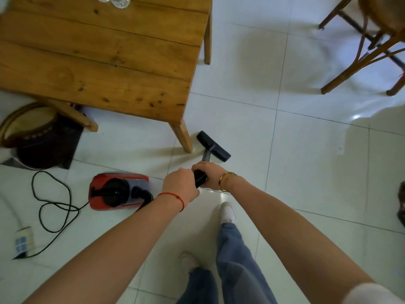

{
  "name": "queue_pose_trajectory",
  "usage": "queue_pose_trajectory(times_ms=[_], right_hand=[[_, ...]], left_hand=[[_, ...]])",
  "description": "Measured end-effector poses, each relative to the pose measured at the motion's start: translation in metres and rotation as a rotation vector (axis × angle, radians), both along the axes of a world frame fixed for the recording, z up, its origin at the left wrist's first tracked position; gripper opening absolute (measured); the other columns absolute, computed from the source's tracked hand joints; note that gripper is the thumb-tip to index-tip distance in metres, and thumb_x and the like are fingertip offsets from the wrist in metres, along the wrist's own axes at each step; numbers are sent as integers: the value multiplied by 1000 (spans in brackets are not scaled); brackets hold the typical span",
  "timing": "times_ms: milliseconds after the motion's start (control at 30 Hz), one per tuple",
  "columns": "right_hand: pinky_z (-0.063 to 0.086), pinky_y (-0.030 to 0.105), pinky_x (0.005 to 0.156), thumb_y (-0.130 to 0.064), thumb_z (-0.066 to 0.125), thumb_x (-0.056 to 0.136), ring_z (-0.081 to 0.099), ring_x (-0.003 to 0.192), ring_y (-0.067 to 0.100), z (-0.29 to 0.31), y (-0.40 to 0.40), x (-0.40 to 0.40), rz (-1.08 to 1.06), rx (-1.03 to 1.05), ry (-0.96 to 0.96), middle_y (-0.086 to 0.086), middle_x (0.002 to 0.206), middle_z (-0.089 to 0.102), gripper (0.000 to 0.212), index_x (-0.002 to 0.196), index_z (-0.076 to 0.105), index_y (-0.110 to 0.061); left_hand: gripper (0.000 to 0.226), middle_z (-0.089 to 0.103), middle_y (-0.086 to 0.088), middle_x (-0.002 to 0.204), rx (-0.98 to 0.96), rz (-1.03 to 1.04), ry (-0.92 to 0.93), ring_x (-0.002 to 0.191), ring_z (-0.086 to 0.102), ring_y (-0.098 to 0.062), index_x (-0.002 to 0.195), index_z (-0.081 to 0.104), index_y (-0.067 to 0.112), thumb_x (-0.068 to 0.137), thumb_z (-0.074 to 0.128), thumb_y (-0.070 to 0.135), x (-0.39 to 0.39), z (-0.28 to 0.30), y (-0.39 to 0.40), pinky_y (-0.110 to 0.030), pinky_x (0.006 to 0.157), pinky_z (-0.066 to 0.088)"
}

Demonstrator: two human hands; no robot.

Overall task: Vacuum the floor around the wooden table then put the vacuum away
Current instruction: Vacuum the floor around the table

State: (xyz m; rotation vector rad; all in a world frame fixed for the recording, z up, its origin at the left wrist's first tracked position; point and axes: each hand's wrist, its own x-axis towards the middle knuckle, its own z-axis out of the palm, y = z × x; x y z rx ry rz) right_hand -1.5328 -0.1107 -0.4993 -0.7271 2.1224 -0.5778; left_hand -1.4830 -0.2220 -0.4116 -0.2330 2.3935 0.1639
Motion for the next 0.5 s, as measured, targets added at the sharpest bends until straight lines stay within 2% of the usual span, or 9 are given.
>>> queue_pose_trajectory(times_ms=[267,500], right_hand=[[49,44,88,-13,69,76,57,92,24,6,-30,95,-14,-14,-19,5,100,62,26,100,59,-21],[47,37,88,-10,67,77,57,96,25,6,-30,125,-1,-27,-13,6,104,62,29,104,60,-16]], left_hand=[[24,63,0,83,-15,4,-36,75,63,-19,104,62,15,83,64,26,92,7,-29,-26,61,47],[27,65,-3,95,-15,-37,-30,82,64,-18,109,59,14,85,63,26,122,10,-31,-25,61,44]])
